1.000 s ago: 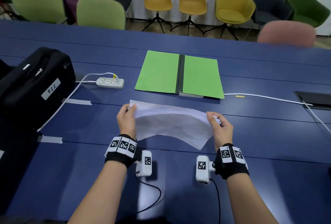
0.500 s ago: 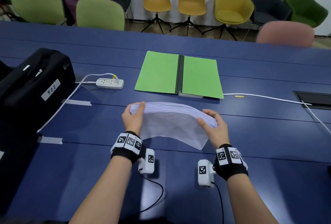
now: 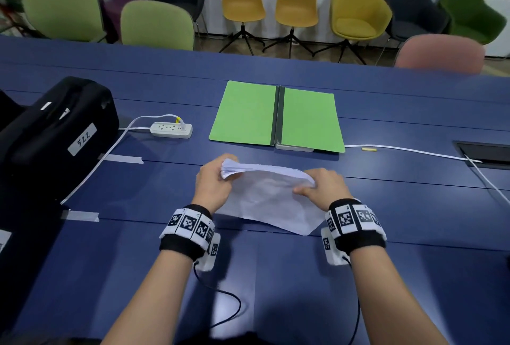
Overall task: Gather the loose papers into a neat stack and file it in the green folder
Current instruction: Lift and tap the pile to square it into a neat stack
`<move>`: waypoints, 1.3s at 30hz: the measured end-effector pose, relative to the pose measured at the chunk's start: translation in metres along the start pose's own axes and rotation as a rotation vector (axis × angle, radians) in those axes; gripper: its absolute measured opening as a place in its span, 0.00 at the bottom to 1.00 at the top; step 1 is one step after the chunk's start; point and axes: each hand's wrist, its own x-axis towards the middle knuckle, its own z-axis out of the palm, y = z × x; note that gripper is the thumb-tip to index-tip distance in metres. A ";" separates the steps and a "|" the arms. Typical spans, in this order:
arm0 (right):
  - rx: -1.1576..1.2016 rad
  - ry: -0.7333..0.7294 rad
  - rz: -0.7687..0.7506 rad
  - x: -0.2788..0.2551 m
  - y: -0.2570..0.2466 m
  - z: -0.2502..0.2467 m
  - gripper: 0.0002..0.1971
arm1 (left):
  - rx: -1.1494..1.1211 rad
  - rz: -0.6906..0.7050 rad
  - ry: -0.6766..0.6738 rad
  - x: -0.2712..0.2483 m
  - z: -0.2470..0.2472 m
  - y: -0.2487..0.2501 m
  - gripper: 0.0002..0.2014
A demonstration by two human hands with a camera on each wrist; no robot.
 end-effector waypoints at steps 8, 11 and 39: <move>0.700 0.176 -0.110 -0.008 0.015 -0.006 0.10 | 0.090 0.082 -0.083 0.013 -0.037 0.033 0.10; 0.908 0.206 -0.085 -0.016 0.021 -0.014 0.12 | -0.137 0.024 -0.002 0.009 -0.050 0.024 0.06; 1.247 0.318 -0.039 -0.018 -0.019 0.000 0.11 | -0.671 -0.325 0.045 -0.003 0.017 0.051 0.16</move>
